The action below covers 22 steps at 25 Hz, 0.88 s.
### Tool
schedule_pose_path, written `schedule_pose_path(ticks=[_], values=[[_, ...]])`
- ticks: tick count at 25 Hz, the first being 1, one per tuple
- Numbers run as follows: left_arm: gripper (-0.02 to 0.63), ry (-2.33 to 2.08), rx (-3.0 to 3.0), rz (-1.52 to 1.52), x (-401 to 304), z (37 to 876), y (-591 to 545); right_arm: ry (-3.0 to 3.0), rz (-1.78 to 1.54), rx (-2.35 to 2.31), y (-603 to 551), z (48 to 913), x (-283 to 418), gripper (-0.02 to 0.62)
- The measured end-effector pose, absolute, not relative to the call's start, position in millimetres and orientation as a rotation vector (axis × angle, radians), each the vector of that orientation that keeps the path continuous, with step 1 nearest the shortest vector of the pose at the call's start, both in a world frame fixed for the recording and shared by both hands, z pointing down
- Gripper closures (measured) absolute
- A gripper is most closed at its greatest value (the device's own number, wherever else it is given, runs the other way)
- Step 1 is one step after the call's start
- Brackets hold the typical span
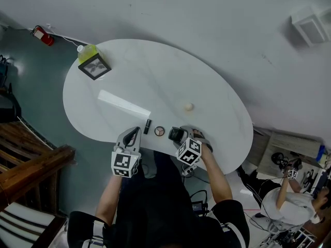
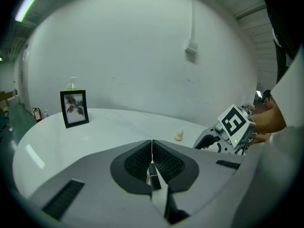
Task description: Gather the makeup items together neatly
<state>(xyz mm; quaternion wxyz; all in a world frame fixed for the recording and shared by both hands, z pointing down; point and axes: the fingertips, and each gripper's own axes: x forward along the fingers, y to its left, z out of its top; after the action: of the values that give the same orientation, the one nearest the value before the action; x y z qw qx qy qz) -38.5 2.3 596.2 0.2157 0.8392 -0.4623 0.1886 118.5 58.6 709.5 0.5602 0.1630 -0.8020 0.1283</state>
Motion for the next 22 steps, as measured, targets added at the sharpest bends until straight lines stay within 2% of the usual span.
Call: schedule_pose_path(ticks=[18, 20, 22], values=[[0.586, -1.243, 2.517, 0.469, -24.0, 532.0, -9.7, -2.115, 0.455, 1.096, 2.2, 584.3, 132.7, 0.311], [0.586, -1.222, 2.54, 0.459, -21.4, 524.4, -9.1, -2.12, 0.444, 1.212, -2.4, 568.5, 137.0, 0.34], [0.586, -1.199, 2.556, 0.443, -18.3, 517.2, -8.9, -2.118, 0.445, 1.324, -5.5, 554.6, 142.8, 0.425]])
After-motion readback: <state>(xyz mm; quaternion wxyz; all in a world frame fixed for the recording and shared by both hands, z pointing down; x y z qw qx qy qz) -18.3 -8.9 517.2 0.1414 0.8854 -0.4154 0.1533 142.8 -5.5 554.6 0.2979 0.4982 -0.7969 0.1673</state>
